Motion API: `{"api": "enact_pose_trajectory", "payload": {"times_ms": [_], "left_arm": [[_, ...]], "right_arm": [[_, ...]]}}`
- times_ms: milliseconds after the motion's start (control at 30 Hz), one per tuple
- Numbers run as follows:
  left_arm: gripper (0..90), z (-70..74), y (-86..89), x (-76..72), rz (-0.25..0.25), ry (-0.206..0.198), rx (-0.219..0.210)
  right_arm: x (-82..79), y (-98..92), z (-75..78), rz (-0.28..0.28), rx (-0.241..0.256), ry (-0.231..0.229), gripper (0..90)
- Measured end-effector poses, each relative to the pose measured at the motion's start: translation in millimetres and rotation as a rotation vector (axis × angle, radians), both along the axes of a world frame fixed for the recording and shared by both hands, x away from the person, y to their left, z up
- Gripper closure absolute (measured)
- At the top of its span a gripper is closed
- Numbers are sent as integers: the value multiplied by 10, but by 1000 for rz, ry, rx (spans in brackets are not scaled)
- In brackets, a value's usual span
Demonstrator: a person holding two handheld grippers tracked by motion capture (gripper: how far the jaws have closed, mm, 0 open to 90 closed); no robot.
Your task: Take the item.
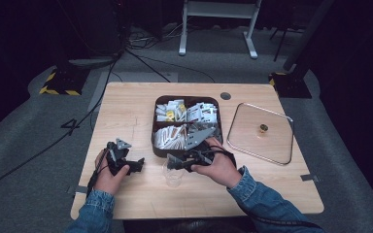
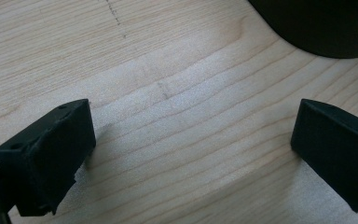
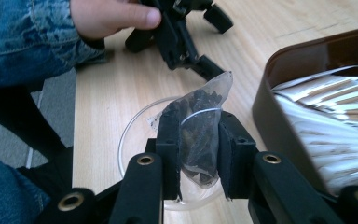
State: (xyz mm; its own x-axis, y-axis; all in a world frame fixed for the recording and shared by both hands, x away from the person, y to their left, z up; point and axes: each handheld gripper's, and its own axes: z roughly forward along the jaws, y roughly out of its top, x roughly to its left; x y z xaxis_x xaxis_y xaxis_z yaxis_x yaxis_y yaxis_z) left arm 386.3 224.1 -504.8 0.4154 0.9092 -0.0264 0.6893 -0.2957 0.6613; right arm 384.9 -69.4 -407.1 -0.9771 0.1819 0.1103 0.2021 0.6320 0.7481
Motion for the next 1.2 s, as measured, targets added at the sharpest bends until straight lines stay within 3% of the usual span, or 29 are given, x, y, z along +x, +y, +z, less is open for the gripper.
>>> {"api": "enact_pose_trajectory", "payload": {"times_ms": [333, 533, 733, 900, 1200], "left_arm": [[1, -2, -2, 8, -5, -1, -2], [1, -2, -2, 8, -6, -1, -2], [1, -2, -2, 9, -6, -1, -2], [2, -2, 7, 8, -13, -1, -2], [1, -2, 6, 8, -11, -2, -1]], "right_arm": [[-31, 58, -72, 10, -46, 12, 723], [-46, 61, -53, 9, -39, 19, 600], [-23, -6, 44, -32, 13, -10, 541], [27, -168, 192, -103, 98, -57, 511], [89, -373, 293, -190, 173, -86, 494]]}}
